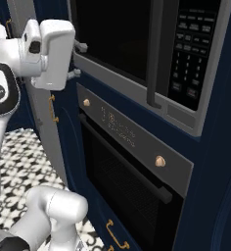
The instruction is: Pick the onion from the sink and place it in the bowl. Then pick the bowl and place it in the microwave. Then close the microwave door and press the start button.
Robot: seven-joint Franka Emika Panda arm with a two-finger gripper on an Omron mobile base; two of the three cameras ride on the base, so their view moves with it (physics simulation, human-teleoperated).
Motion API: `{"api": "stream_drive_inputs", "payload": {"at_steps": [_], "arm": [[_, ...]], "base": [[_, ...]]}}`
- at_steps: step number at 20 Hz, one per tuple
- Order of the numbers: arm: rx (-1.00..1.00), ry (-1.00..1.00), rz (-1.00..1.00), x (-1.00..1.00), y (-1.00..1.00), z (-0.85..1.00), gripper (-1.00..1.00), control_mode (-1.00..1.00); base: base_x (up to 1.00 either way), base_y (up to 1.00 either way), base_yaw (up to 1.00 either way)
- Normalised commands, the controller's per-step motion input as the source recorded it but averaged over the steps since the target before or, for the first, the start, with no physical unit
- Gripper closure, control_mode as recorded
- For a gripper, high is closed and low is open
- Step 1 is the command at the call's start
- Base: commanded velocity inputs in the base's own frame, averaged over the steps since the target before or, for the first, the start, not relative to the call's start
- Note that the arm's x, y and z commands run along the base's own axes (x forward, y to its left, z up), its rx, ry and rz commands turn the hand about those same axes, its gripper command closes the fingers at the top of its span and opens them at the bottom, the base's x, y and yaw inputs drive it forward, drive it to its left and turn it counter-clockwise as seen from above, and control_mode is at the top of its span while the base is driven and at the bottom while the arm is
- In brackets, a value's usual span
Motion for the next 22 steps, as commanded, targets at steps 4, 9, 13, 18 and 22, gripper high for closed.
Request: {"api": "stream_drive_inputs", "payload": {"at_steps": [4,9,13,18,22], "arm": [[0.35,-0.53,-0.10,-0.38,0.14,-0.02,1.00,-1.00],[0.40,-0.24,0.03,-0.49,0.00,0.04,1.00,-1.00],[0.30,-0.33,0.03,-0.28,-0.05,-0.01,1.00,-1.00],[0.03,0.00,0.02,-0.23,-0.28,-0.09,1.00,-1.00],[-0.09,0.08,0.04,-0.01,-0.04,-0.27,1.00,-1.00]], "base": [[0.00,0.00,0.00],[0.00,0.00,0.00],[0.00,0.00,0.00],[0.00,0.00,0.00],[0.00,0.00,0.00]]}}
